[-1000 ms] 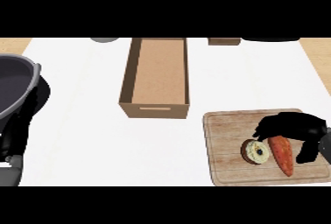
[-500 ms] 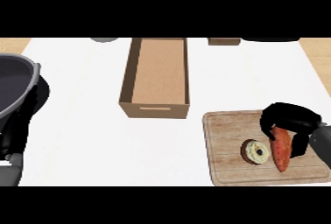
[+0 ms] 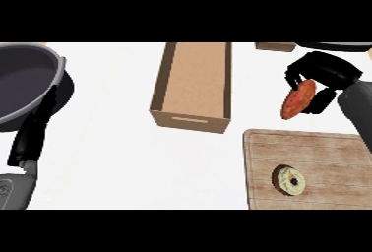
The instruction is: Pick the sweet potato from the cutting board and place it in the cardboard box
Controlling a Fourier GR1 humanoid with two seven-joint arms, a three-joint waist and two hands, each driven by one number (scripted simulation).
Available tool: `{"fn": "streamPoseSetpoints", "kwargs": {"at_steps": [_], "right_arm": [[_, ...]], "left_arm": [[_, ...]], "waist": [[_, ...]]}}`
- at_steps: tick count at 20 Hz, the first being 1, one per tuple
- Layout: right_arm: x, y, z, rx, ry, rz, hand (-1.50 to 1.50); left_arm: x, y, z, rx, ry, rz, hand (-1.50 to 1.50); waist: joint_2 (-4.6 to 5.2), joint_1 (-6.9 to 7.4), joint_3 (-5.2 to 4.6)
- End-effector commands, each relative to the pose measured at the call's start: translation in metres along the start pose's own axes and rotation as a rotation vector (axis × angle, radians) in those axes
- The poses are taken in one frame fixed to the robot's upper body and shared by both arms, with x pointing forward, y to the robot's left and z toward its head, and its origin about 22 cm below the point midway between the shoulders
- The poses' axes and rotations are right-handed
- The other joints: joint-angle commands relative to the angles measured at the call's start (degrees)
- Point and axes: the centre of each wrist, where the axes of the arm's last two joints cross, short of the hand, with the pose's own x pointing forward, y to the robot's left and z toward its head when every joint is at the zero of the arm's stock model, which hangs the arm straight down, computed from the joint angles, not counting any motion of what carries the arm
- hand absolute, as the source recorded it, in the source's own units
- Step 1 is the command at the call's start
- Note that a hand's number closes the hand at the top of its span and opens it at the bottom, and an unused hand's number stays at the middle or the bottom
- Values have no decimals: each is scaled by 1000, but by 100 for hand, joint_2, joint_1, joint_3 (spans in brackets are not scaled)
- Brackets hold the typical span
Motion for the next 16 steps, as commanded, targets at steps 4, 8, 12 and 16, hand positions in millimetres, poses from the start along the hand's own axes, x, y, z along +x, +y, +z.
{"fn": "streamPoseSetpoints", "kwargs": {"at_steps": [4,8,12,16], "right_arm": [[-7,-60,-8,-312,-39,17,150],[4,-73,-32,-388,-177,-8,150],[10,-80,-43,-345,-272,-38,150],[32,-104,-76,-322,-321,-170,150]], "left_arm": [[0,-14,2,-10,-11,11,0],[6,4,-9,0,-2,17,0],[-1,3,-5,25,8,9,0],[4,-7,2,17,4,14,0]], "waist": [[24,15,15],[12,-6,4],[-49,-119,-6],[-72,-78,-9]]}}
